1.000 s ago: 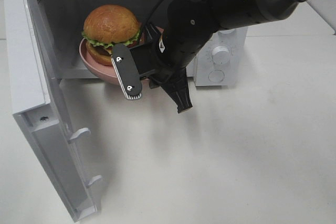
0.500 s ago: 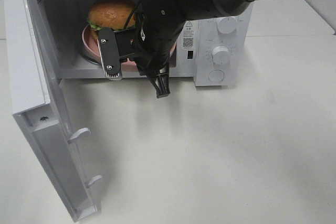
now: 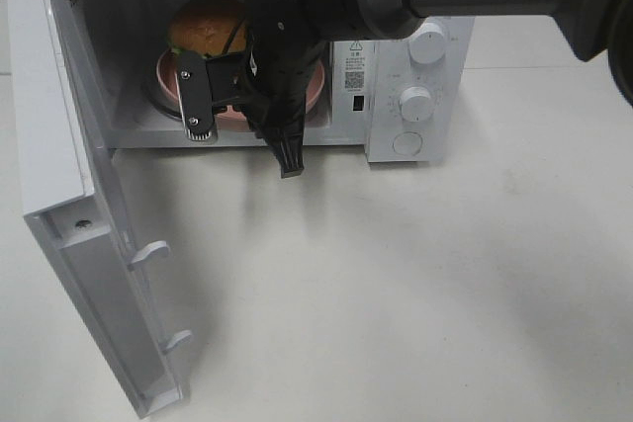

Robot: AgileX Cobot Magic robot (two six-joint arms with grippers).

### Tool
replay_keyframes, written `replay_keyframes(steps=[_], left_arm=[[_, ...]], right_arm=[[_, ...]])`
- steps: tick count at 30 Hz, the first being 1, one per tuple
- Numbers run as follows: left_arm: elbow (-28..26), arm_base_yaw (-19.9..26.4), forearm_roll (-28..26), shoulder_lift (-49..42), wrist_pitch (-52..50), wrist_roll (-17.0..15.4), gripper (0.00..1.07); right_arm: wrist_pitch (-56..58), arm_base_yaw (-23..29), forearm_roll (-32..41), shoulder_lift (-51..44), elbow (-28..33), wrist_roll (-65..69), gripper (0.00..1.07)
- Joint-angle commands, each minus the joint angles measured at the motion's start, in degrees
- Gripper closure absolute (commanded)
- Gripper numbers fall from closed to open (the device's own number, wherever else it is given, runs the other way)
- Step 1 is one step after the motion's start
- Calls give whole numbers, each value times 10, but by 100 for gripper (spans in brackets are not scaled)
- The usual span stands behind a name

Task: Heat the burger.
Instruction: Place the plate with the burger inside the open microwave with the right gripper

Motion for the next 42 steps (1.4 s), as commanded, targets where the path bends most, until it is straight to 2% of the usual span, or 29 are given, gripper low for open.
replay_keyframes(steps=[1, 10, 26, 29, 31, 34, 35, 36, 37, 38, 42], left_arm=[[-1, 2, -2, -8, -5, -1, 6], [-1, 2, -2, -8, -5, -1, 6], [-1, 2, -2, -8, -5, -1, 6], [-1, 2, -2, -8, -5, -1, 6], [-1, 2, -2, -8, -5, -1, 6], [-1, 2, -2, -8, -5, -1, 6], [-1, 2, -2, -8, -5, -1, 6], [-1, 2, -2, -8, -5, -1, 6], [-1, 2, -2, -8, -5, -1, 6], [-1, 2, -2, -8, -5, -1, 6], [-1, 2, -2, -8, -5, -1, 6]], right_arm=[[-29, -2, -22, 8, -35, 7, 107], [-26, -2, -31, 45, -96, 5, 107], [-33, -2, -17, 77, -129, 8, 105], [-33, -9, -7, 80, -129, 11, 101], [-33, -9, -11, 81, -129, 21, 90], [-33, -9, -13, 81, -129, 22, 86], [-33, -9, -12, 81, -129, 24, 78], [-33, -9, -12, 81, -129, 25, 73], [-33, -9, -12, 81, -129, 25, 73], [-33, -9, -11, 81, -129, 25, 66], [-33, -9, -12, 80, -129, 41, 60]])
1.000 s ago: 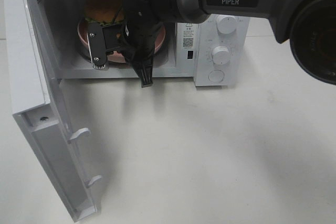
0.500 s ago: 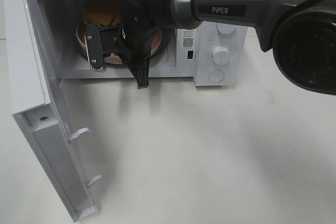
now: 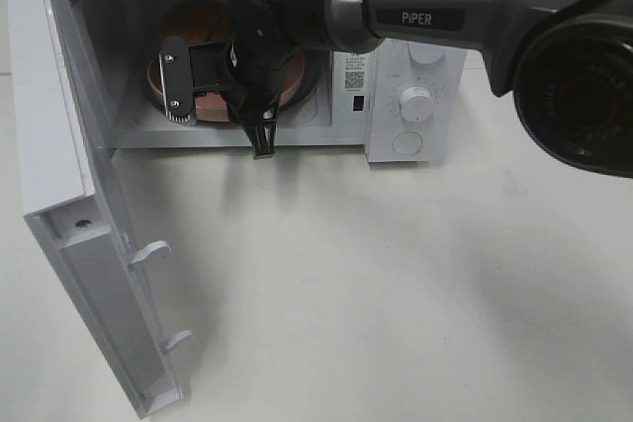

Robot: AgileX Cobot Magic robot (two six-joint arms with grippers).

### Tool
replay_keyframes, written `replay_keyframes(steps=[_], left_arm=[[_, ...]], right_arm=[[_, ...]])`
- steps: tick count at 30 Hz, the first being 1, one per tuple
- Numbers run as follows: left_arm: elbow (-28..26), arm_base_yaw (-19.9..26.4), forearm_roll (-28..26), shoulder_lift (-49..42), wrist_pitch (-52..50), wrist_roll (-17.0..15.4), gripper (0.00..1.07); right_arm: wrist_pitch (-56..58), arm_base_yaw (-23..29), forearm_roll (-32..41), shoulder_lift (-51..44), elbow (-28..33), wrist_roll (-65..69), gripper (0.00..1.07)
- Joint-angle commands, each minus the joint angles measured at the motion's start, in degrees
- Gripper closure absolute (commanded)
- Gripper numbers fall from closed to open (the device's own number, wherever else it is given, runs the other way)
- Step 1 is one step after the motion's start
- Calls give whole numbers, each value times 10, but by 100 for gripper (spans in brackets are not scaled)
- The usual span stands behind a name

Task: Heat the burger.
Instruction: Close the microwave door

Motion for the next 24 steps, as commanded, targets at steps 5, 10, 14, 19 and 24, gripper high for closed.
replay_keyframes(steps=[5, 10, 14, 19, 24], left_arm=[[-1, 2, -2, -8, -5, -1, 6], [-1, 2, -2, -8, -5, -1, 6], [-1, 2, -2, -8, -5, -1, 6], [-1, 2, -2, -8, -5, -1, 6], [-1, 2, -2, -8, -5, -1, 6]], right_arm=[[-5, -2, -2, -10, -2, 32, 57], [-2, -2, -2, -11, -2, 59, 57], [-1, -2, -2, -18, 3, 85, 51], [-7, -2, -2, -32, 25, 89, 45], [-58, -2, -2, -81, 109, 87, 34]])
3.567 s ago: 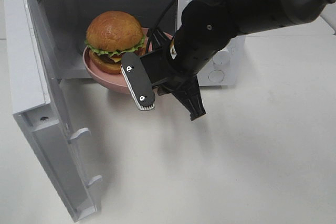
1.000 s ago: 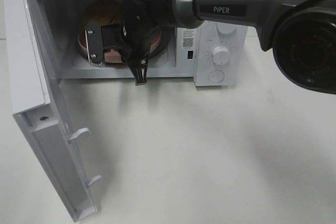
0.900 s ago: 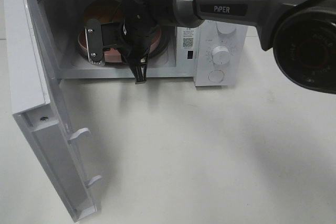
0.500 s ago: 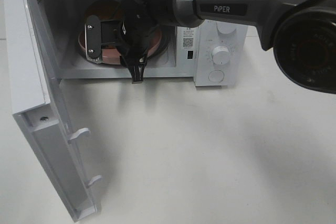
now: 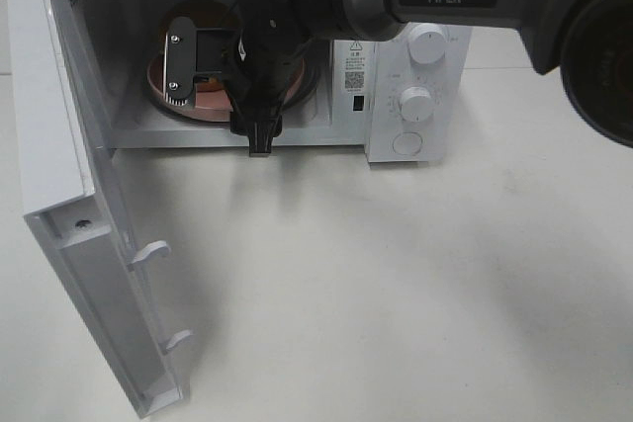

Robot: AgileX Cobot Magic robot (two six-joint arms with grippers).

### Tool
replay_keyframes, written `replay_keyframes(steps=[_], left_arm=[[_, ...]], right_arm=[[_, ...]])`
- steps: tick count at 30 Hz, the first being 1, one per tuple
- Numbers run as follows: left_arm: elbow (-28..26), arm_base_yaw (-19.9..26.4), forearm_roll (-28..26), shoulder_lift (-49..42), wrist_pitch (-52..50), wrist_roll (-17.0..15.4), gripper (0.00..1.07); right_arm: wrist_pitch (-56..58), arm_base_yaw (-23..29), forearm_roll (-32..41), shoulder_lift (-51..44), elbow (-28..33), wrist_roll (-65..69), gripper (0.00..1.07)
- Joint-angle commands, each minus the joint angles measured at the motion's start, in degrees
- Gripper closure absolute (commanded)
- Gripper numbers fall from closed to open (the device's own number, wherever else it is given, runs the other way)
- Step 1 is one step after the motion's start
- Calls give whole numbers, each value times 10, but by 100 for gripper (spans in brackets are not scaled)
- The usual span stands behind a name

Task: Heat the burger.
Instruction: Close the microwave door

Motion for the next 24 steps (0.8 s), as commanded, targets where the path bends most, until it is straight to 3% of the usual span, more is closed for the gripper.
replay_keyframes(steps=[1, 24], left_arm=[[-1, 2, -2, -8, -5, -1, 6], [-1, 2, -2, -8, -5, -1, 6]], right_arm=[[-28, -2, -2, -25, 31, 5, 34], [-138, 0, 2, -226, 324, 9, 33]])
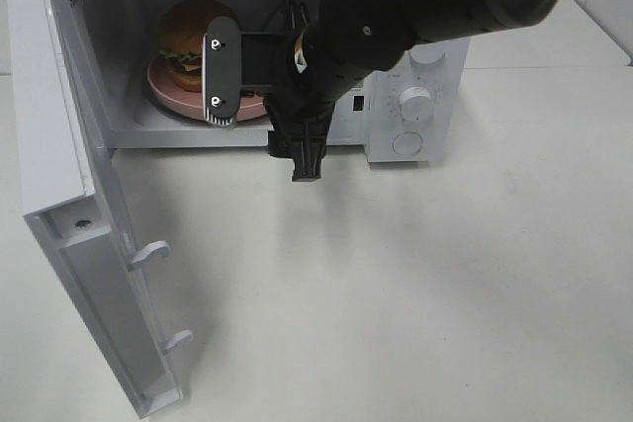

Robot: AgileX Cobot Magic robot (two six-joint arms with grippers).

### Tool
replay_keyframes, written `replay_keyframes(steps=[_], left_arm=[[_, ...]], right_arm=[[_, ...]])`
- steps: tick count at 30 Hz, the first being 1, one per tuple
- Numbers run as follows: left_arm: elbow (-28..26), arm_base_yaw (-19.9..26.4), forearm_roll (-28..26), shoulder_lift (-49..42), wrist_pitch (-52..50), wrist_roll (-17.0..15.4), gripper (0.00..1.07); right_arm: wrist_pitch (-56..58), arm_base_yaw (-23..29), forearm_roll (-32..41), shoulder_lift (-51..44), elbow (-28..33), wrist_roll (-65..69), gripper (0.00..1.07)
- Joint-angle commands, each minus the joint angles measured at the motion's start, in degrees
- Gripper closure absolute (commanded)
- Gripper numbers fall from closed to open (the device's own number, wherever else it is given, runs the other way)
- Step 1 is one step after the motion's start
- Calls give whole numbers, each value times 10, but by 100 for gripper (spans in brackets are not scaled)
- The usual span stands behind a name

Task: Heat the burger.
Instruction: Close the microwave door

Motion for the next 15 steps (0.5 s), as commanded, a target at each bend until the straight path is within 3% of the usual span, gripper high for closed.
replay_keyframes(steps=[1, 15], left_arm=[[-1, 2, -2, -8, -5, -1, 6], [-1, 2, -2, -8, -5, -1, 6]], right_arm=[[-15, 0, 2, -33, 41, 7, 33], [-29, 0, 3, -148, 183, 36, 33]])
